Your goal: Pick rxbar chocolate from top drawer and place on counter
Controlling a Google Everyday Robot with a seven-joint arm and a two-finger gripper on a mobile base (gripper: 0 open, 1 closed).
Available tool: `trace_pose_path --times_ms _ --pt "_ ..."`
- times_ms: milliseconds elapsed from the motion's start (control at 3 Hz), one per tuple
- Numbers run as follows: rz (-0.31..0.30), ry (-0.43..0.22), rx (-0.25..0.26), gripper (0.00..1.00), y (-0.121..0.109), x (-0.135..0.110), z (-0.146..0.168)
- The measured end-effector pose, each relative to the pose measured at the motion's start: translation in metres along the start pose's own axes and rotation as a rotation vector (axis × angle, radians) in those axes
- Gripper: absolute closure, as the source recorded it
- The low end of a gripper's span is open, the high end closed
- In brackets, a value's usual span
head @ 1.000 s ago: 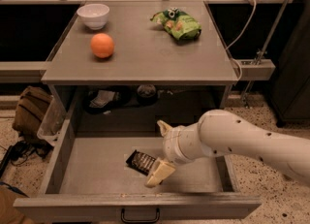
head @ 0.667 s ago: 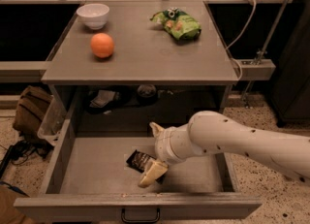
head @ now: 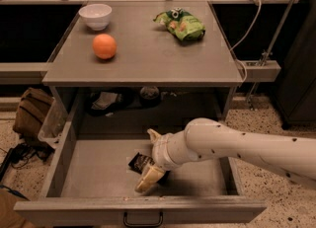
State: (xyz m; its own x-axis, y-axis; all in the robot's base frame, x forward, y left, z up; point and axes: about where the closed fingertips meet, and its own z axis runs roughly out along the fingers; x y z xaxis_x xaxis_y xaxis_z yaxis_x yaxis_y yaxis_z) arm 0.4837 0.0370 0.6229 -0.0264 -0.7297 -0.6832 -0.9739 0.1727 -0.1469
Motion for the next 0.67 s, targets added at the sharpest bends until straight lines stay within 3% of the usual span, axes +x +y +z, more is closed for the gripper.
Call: trace_pose_path --times_ms 667 --pt "0.042 -0.010 -0.005 0.00 0.0003 0.0157 0.0138"
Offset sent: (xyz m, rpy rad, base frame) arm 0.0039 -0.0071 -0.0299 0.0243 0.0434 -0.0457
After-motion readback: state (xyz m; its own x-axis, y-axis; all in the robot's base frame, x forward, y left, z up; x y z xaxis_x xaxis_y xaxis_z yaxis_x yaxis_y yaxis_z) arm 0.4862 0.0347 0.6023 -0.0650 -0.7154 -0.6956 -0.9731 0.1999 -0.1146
